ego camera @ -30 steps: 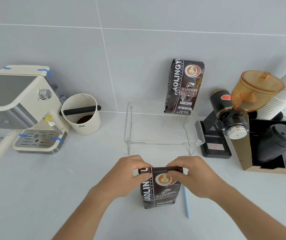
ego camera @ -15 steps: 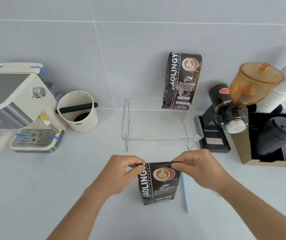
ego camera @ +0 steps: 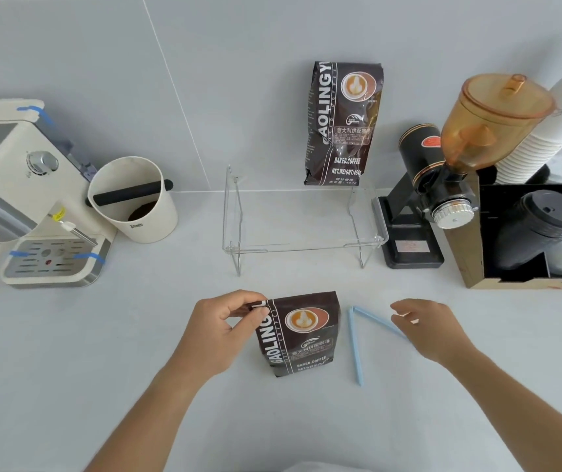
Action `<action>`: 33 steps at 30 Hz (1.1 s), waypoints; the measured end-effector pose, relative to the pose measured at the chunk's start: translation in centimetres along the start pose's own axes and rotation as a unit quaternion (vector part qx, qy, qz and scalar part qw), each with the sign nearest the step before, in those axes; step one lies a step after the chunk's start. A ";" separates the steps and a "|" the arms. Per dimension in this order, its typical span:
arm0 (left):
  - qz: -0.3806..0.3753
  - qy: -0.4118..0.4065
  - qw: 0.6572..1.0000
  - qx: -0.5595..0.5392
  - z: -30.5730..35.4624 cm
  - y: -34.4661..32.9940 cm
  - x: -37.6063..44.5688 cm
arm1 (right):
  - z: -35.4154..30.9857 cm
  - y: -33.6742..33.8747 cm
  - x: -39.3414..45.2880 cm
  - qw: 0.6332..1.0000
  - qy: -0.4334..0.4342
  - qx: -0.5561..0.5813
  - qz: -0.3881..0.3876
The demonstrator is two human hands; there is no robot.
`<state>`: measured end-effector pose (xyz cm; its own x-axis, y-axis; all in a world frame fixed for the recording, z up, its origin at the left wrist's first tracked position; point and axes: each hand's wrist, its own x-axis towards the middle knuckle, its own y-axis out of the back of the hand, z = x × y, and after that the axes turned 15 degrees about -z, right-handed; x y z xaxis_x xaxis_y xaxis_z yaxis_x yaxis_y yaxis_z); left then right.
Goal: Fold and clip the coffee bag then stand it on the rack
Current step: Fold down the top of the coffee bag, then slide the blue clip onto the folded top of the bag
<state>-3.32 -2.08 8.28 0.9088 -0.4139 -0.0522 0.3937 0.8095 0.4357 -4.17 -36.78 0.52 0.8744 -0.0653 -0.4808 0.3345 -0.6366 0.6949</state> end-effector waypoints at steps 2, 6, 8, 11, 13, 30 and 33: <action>0.008 0.007 1.000 -0.013 -0.1 -0.1 -0.2 | 1.3 -1.0 0.2 0.998 -0.017 -0.051 -0.020; 0.015 0.011 0.999 -0.046 -0.3 -0.5 -0.2 | 2.5 -2.1 0.4 0.989 -0.056 -0.131 -0.048; 0.017 0.017 0.998 -0.062 -0.4 -0.6 -0.2 | 2.7 -2.3 0.4 0.981 -0.072 -0.172 -0.058; 0.017 0.024 0.997 -0.072 -0.6 -0.7 -0.3 | 2.8 -2.4 0.3 0.977 -0.080 -0.190 -0.060; 0.013 0.028 0.997 -0.075 -0.8 -0.7 -0.2 | 2.7 -2.3 0.3 0.981 -0.066 -0.177 -0.048; -0.041 0.025 0.978 -0.201 -1.8 1.1 1.7 | -4.6 3.4 -3.7 0.976 0.186 -0.015 0.108; -0.064 0.019 0.975 -0.213 -1.8 1.6 2.5 | -6.8 4.3 -4.4 0.966 0.231 -0.012 0.115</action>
<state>-0.14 -1.06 7.21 0.8497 -0.5137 -0.1191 0.5184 0.8550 0.0105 -4.14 -34.00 9.29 0.9883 0.1501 -0.0271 0.1164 -0.6281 0.7693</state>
